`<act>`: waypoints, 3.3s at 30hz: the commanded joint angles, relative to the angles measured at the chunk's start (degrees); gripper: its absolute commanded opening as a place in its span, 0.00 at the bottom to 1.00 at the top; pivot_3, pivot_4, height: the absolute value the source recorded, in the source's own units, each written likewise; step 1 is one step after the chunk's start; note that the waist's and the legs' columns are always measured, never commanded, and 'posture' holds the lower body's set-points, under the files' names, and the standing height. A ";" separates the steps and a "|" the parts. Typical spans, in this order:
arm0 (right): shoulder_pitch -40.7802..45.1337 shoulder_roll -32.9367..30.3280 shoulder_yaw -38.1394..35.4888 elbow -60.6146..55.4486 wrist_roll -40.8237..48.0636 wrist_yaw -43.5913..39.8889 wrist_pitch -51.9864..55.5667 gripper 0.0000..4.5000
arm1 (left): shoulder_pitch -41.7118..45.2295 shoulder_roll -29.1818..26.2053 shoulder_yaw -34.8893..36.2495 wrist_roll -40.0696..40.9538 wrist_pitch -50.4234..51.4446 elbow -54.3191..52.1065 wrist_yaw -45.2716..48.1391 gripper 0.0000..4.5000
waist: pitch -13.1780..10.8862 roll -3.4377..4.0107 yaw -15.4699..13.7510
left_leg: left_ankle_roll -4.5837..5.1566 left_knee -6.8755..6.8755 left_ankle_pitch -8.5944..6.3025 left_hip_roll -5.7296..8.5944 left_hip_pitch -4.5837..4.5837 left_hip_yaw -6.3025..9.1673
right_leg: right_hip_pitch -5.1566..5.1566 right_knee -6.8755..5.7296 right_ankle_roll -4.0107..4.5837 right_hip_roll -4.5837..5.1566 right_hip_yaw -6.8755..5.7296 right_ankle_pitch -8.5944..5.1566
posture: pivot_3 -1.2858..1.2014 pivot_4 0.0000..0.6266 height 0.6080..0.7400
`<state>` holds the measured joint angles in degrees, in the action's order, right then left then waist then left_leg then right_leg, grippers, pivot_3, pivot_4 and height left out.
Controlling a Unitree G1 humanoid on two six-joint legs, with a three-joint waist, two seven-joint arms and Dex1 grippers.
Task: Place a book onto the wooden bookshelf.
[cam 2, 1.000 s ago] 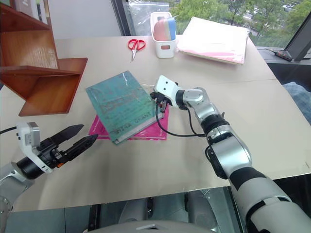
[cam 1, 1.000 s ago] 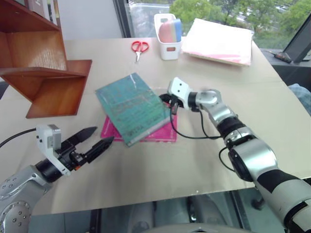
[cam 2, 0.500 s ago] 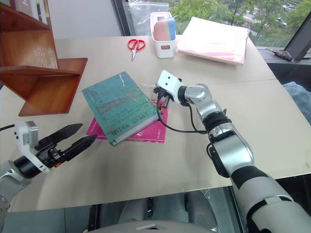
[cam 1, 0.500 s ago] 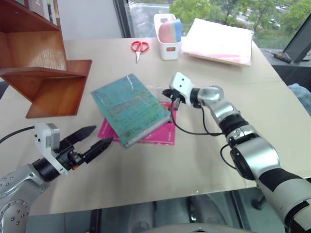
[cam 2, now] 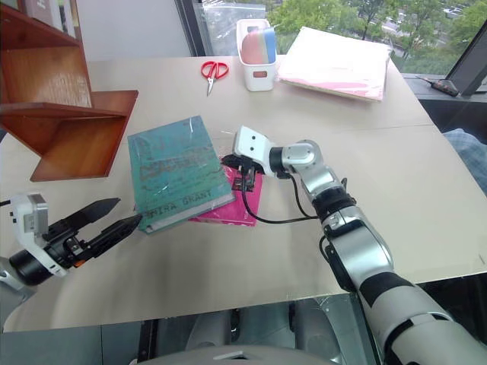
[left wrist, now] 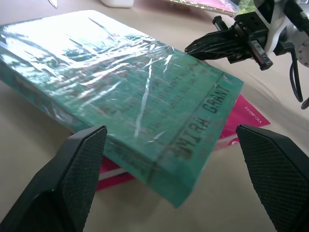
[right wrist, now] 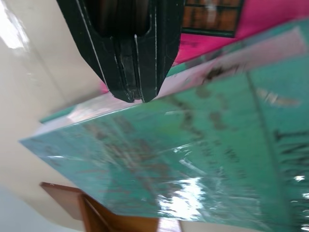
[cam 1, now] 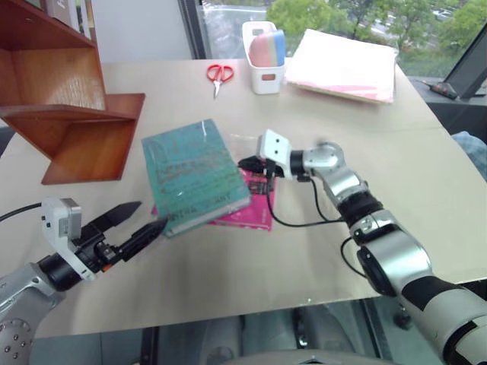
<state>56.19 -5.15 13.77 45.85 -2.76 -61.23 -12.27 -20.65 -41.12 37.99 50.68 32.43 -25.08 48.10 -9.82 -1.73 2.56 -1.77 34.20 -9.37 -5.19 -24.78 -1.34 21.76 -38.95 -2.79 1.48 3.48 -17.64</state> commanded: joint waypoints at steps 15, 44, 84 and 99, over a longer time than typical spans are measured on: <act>-17.19 -13.90 -3.79 -44.67 15.04 -5.60 23.41 0.49 | 1.92 -3.70 7.69 17.53 16.94 6.78 -4.32 1.00 | 0.01 -0.01 -0.26 | 0.00 0.04 0.00 0.00 0.00 0.07 | -0.04 0.00 -0.01 0.04 -0.10 -0.01 | 0.52 0.24 1.00; -30.91 -25.32 -7.25 -69.65 26.79 5.35 37.06 0.80 | 13.81 -8.57 4.16 38.91 37.38 22.09 -13.86 1.00 | 0.00 -0.05 -0.41 | -0.03 0.09 -0.02 0.05 0.02 0.09 | -0.03 0.00 0.03 0.12 -0.11 -0.05 | 0.52 0.24 1.00; -29.70 -23.27 -4.24 -70.17 24.25 10.81 36.06 0.81 | 47.34 -3.11 -6.89 20.94 44.27 46.55 -17.80 0.02 | 0.08 -0.21 -1.66 | -0.06 0.16 0.00 0.05 -0.08 0.19 | -0.06 -0.01 -0.01 0.00 -0.22 -0.03 | 0.52 0.24 1.00; -29.81 -23.08 -3.42 -69.25 23.98 10.17 35.54 0.81 | 41.76 2.86 -0.64 23.05 44.12 40.09 -27.01 0.50 | 0.09 -0.23 -1.79 | -0.07 0.16 0.00 0.05 -0.08 0.21 | -0.08 -0.03 -0.01 0.02 -0.22 -0.02 | 0.52 0.24 1.00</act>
<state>26.22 -28.16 10.76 -22.16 20.72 -50.88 24.29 20.41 -38.06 35.53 72.69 77.00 17.03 21.32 -9.73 -1.96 0.77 -1.84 34.37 -9.36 -5.14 -24.87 -1.12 21.69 -38.97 -2.80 1.49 3.25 -17.66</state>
